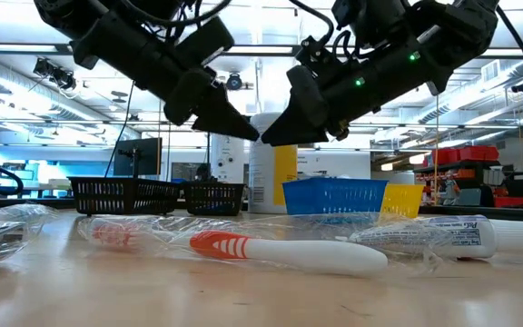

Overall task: Pick & Place Travel size toiletries
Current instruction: Put the green toothbrush into the yellow bin

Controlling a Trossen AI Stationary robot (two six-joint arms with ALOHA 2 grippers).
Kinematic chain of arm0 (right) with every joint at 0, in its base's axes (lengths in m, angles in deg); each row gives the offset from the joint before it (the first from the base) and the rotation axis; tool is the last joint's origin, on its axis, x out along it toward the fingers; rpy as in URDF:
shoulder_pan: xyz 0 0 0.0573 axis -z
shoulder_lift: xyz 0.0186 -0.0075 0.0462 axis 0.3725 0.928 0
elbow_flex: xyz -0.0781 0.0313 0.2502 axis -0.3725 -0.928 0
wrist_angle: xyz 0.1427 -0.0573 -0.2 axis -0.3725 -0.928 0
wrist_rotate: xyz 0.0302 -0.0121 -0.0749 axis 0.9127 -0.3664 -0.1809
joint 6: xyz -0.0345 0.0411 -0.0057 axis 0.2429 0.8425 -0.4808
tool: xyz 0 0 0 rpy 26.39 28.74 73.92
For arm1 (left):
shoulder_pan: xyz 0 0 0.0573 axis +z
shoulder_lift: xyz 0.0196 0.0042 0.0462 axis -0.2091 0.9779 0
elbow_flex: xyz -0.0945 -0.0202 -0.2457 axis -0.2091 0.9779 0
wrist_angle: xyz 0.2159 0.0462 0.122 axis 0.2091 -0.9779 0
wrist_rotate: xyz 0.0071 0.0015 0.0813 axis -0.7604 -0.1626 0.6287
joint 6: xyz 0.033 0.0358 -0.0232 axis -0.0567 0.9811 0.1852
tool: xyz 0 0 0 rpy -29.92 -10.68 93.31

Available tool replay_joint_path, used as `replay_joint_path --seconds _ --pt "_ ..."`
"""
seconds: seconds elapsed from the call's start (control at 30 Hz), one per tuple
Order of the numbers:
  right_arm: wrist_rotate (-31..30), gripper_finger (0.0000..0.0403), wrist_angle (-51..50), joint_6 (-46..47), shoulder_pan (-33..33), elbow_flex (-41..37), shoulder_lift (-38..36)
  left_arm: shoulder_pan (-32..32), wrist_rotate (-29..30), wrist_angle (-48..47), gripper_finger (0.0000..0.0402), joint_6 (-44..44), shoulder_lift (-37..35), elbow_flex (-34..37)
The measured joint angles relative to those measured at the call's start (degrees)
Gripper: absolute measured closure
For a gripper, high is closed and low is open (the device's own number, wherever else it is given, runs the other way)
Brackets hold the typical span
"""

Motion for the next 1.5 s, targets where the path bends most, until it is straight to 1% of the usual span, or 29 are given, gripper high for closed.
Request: replay_joint_path --seconds 0.1,0.27,0.37,0.43,0.5,0.6,0.73,0.83,0.97,1.03,1.1,1.3,1.5 --pt "0.01 0.0268 -0.01 -0.01 0.02 0.00 0.00 -0.17 -2.66 -1.52 0.0232 -8.75 -0.02 -0.05" --pt "0.04 0.0268 -0.02 -0.02 0.02 0.00 0.00 -0.71 -12.18 -9.83 0.0232 -14.23 -0.22 0.00" --pt "0.04 0.0268 -0.02 -0.02 0.02 0.00 0.00 -2.08 -17.49 -15.08 0.0238 -18.73 -2.65 0.02" --pt "0.04 0.0268 -0.03 -0.02 0.02 0.00 0.00 -3.17 -20.43 -19.05 0.0245 -19.10 -5.56 0.01" --pt "0.06 0.0268 -0.11 0.00 0.02 0.00 0.00 -4.42 -21.91 -23.33 0.0252 -19.61 -8.96 0.01" --pt "0.04 0.0268 -0.07 -0.01 0.02 0.00 0.00 -6.49 -22.20 -31.24 0.0262 -24.91 -14.20 0.00" --pt "0.04 0.0268 -0.08 0.00 0.02 0.00 0.00 -9.57 -22.36 -42.96 0.0273 -39.07 -18.73 -0.05" --pt "0.04 0.0268 -0.11 0.00 0.02 0.00 0.00 -12.39 -23.06 -51.45 0.0279 -52.01 -19.67 -0.04" --pt "0.04 0.0268 -0.07 -0.02 0.02 0.00 0.00 -16.13 -24.67 -59.65 0.0285 -66.79 -19.50 -0.02" --pt "0.04 0.0268 -0.09 -0.02 0.02 0.00 0.00 -18.00 -24.73 -62.28 0.0287 -73.49 -19.12 -0.02" --pt "0.04 0.0268 -0.13 0.00 0.02 0.00 0.00 -19.92 -24.70 -64.61 0.0288 -78.19 -19.21 -0.02" --pt "0.00 0.0268 -0.56 -0.02 0.02 0.00 0.00 -26.47 -24.42 -65.05 0.0290 -86.46 -19.17 -0.02" --pt "-0.19 0.0268 -0.48 -0.04 0.64 0.00 0.00 -30.78 -22.67 -65.12 0.0291 -94.79 -19.17 -0.02"
